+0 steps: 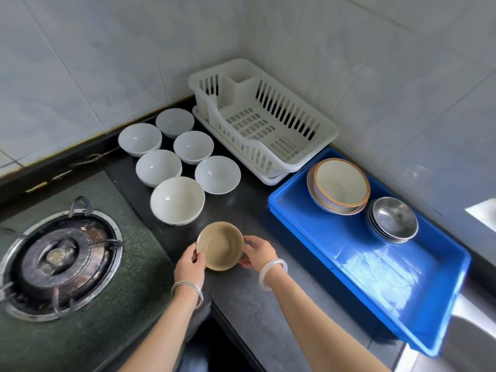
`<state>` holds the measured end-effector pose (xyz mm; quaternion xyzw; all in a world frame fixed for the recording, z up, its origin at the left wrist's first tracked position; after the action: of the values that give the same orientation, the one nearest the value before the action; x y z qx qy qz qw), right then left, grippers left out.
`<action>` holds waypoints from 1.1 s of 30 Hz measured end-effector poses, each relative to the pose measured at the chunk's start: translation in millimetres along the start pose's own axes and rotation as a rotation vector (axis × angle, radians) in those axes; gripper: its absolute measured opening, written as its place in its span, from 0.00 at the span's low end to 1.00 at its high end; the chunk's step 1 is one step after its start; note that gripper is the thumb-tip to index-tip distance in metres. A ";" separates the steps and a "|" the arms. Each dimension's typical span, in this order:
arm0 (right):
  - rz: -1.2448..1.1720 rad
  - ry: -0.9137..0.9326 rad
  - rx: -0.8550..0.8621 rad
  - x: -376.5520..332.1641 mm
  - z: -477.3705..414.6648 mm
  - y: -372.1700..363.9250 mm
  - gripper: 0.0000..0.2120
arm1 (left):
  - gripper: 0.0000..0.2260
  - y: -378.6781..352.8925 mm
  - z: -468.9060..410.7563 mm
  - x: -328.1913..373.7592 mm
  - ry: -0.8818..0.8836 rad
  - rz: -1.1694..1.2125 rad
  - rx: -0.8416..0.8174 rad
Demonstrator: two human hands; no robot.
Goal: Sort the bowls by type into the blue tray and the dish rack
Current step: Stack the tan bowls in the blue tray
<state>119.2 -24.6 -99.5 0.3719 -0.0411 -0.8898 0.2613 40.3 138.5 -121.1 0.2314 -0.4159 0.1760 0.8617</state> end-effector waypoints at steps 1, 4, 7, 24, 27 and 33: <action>-0.038 0.000 0.014 0.9 0.6 2.2 0.17 | 0.15 -2.5 1.4 4.6 -0.012 -0.002 -0.013; -0.117 0.053 0.096 0.1 5.9 16.9 0.16 | 0.15 -13.3 6.3 23.4 -0.066 0.007 -0.053; -0.211 0.103 0.183 -2.0 16.3 43.8 0.13 | 0.15 -33.0 14.4 48.7 -0.118 0.019 -0.119; -0.756 0.074 0.745 108.9 92.5 258.0 0.08 | 0.06 -285.4 118.5 115.0 -0.163 -0.196 -0.745; -0.828 -0.001 0.827 141.4 94.3 276.1 0.13 | 0.11 -325.0 140.1 100.2 -0.053 -0.242 -0.855; -0.905 -0.092 0.932 175.2 85.9 291.1 0.18 | 0.15 -376.2 152.1 75.2 0.025 -0.273 -0.874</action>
<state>84.2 -372.2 -71.9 0.3883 -0.2733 -0.8158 -0.3301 174.7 -248.7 -72.9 -0.1035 -0.4065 -0.1282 0.8987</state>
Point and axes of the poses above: each hand's wrist, its own z-axis away from the middle knuckle, its own y-axis out of the back of the hand, x = y × z, the point moved 6 cm from there along -z, towards the middle knuckle, and after that the axes turned 1 degree about -y, right-handed, at the moved point
